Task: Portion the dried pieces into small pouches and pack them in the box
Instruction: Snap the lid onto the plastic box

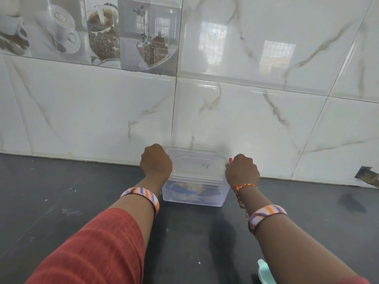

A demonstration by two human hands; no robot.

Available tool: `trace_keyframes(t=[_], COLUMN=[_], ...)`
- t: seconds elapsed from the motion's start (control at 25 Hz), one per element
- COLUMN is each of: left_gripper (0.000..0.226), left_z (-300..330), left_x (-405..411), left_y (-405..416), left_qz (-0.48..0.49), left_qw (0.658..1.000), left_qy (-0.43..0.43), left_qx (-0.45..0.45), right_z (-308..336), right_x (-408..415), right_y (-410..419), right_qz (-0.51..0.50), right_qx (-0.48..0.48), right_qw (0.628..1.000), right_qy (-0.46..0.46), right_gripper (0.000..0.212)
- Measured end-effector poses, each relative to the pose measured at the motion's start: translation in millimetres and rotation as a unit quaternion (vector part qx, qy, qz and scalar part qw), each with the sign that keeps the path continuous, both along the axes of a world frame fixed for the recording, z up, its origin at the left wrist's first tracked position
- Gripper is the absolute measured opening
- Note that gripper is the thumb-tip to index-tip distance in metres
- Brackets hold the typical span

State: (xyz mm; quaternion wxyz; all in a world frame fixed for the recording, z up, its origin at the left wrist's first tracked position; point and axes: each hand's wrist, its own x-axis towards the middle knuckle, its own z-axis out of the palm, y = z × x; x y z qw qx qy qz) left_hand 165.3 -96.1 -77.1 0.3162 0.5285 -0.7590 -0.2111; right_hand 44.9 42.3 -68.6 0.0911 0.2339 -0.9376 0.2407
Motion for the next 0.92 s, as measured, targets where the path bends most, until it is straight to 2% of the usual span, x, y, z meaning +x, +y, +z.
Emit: trace_keyframes(t=[0.12,0.24,0.32,0.44,0.52,0.8,0.92], left_gripper=[0.024,0.05,0.066,0.064,0.053,0.046,0.047], left_z=[0.8,-10.8,-24.3,-39.0,-44.0,-32.7,-33.3], left_x=[2.2,7.2,12.3,18.0,19.7,4.3,5.0], left_y=[2.4,11.0,28.3,50.4,57.0,46.1,49.4], left_qz=[-0.017,-0.072,-0.129,-0.169,-0.181,-0.177,-0.17], left_qw=[1.0,0.994,0.988,0.961,0.95,0.955,0.952], left_qy=[-0.007,0.075,0.063,-0.085,-0.148,-0.167,-0.189], left_qx=[-0.016,0.014,-0.062,-0.2,-0.208,-0.17,-0.167], right_z=[-0.8,-7.6,-15.9,-35.4,-47.1,-39.7,-37.2], right_x=[1.3,-1.6,6.9,30.9,36.4,14.9,16.2], right_y=[3.9,11.8,17.4,24.8,24.1,3.6,5.5], right_qz=[0.018,0.052,0.095,0.155,0.192,0.195,0.207], right_qx=[-0.035,-0.138,-0.16,-0.094,-0.052,0.017,0.027], right_qw=[0.999,0.984,0.978,0.983,0.98,0.98,0.978], right_qy=[-0.018,-0.103,-0.097,-0.023,0.009,-0.023,-0.029], right_gripper=[0.027,0.036,0.047,0.062,0.054,0.041,0.045])
